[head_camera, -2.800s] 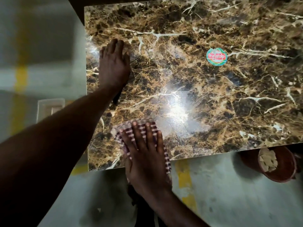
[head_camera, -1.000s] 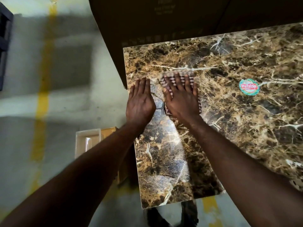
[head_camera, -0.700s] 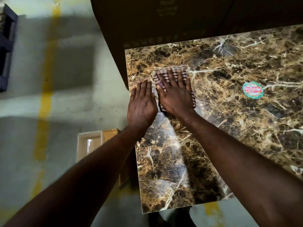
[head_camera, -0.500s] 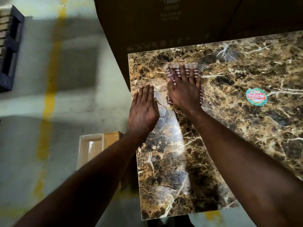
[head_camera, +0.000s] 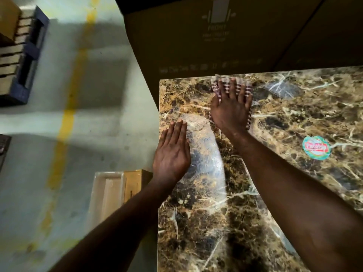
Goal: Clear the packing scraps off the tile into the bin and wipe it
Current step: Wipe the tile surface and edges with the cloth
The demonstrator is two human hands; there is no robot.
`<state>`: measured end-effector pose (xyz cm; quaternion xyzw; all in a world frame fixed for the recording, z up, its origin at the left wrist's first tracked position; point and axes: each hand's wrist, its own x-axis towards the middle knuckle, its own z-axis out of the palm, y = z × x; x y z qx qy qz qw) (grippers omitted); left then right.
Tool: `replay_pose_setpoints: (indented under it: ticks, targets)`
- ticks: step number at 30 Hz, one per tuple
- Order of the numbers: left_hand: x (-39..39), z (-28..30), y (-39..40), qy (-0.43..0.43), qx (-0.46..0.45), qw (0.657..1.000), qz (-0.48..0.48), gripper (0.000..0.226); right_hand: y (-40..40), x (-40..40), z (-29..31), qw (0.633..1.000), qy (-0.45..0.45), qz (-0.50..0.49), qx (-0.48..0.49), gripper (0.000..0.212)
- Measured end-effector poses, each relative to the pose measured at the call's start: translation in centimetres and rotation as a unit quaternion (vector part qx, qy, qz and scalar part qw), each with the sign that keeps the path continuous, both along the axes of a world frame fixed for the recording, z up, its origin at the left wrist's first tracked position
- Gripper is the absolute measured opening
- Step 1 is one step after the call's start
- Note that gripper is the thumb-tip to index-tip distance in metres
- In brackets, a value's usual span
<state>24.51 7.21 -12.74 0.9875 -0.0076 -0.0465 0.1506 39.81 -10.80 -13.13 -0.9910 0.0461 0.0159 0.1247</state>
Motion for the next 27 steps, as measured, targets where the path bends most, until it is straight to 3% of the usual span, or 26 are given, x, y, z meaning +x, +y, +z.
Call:
replay_pose_setpoints:
  ticks: [2, 7, 12, 15, 18, 22, 27]
  targets:
    - [0.2, 0.0, 0.1, 0.002, -0.001, 1.000, 0.002, 0.060, 1.3, 0.5, 0.1, 1.000, -0.004, 0.007, 0.003, 0.063]
    - [0.4, -0.2, 0.3, 0.007, 0.005, 1.000, 0.002, 0.060, 3.0, 2.5, 0.0, 0.991, 0.005, 0.134, -0.009, 0.062]
    - [0.6, -0.4, 0.1, 0.001, -0.002, 1.000, -0.003, 0.059, 1.8, 4.9, -0.4, 1.000, 0.002, -0.016, -0.011, 0.065]
    - [0.5, -0.7, 0.2, -0.007, -0.012, 1.000, 0.008, 0.059, 5.9, 3.7, -0.1, 1.000, -0.005, 0.020, -0.008, 0.067]
    - [0.2, -0.5, 0.3, -0.020, -0.085, 0.995, 0.047, 0.059, 10.7, 2.5, -0.3, 0.994, -0.011, 0.111, 0.000, 0.065]
    - [0.2, 0.0, 0.8, -0.059, -0.253, 0.958, 0.117, 0.059, 13.9, 3.0, -0.6, 0.990, 0.007, 0.138, -0.017, 0.065]
    - [0.2, 0.0, 1.0, -0.100, -0.327, 0.927, 0.151, 0.063, 16.0, 2.9, -0.5, 0.984, 0.012, 0.176, -0.027, 0.062]
